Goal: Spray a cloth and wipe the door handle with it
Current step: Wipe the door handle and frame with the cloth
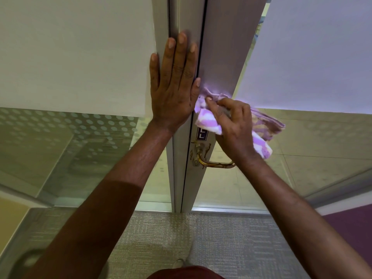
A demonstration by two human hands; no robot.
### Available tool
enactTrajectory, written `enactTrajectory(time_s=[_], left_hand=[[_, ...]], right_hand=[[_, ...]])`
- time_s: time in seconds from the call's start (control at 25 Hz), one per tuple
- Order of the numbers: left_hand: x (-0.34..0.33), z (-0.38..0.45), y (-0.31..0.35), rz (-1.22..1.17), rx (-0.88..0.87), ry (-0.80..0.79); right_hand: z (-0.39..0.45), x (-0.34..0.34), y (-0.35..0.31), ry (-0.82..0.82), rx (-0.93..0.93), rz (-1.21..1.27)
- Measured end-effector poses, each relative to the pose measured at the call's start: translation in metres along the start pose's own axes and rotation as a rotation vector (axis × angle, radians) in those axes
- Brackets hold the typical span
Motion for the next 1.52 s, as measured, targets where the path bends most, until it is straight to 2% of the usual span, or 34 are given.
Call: enactTrajectory(time_s=[0.08,0.24,0.32,0.36,0.48,0.6,0.68,0.84,0.88,0.92,1.08,1.16,1.24,1.4,1.48,1.52], left_hand=[[-0.002,-0.001,0.001,0.004,-0.013,0.002],[-0.002,-0.002,0.001,-0.018,-0.028,0.051],[-0.001,-0.002,0.0,-0.025,-0.022,0.045],[-0.001,-0.001,0.001,-0.027,-0.021,0.042],[-0.002,-0.002,0.0,-0.01,-0.019,0.029],[-0.003,-0.002,0.001,-0.002,-0.025,0.033],[-0.003,-0.002,0.001,0.006,-0.028,0.045],[-0.001,-0.002,0.001,-0.006,-0.033,0.06],[0.0,-0.002,0.001,-0.01,-0.033,0.06],[0.0,-0.002,0.001,-0.013,-0.033,0.06],[-0.001,-0.002,0.0,-0.013,-0.027,0.039],[-0.002,-0.002,0.0,-0.008,-0.026,0.035],[-0.002,-0.002,-0.001,-0.001,-0.028,0.044],[-0.001,-0.003,0.0,-0.004,-0.031,0.059],[-0.001,-0.003,0.0,-0.006,-0.028,0.072],[-0.001,-0.003,0.0,-0.004,-0.028,0.074]], right_hand=[[-0.008,-0.01,-0.01,-0.066,0.056,-0.015],[-0.04,-0.018,-0.014,-0.322,0.187,-0.023],[-0.045,-0.011,-0.009,-0.378,0.211,-0.005],[-0.041,-0.007,-0.005,-0.338,0.175,-0.003],[-0.012,0.002,0.006,-0.073,-0.019,0.02],[-0.007,-0.009,-0.013,-0.03,0.022,0.035],[-0.022,-0.017,-0.021,-0.127,0.091,0.026],[-0.064,-0.02,-0.011,-0.476,0.292,0.024],[-0.063,-0.016,-0.006,-0.5,0.303,0.042],[-0.058,-0.011,-0.001,-0.469,0.283,0.059],[-0.016,0.005,0.015,-0.096,0.024,0.02],[-0.014,0.0,0.003,-0.037,0.006,0.03],[-0.026,-0.009,-0.01,-0.143,0.094,0.043],[-0.056,-0.015,-0.003,-0.498,0.275,0.055],[-0.054,-0.009,0.005,-0.505,0.264,0.065],[-0.049,-0.007,0.008,-0.444,0.218,0.063]])
Point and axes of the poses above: each hand's wrist, its own z-axis towards the middle knuckle, its own x-axis out of the back of the hand, y = z × x, the point moved 4 cm from there along z, towards the middle knuckle, and after that the axes turned 4 degrees about y, right-handed, at the moved point
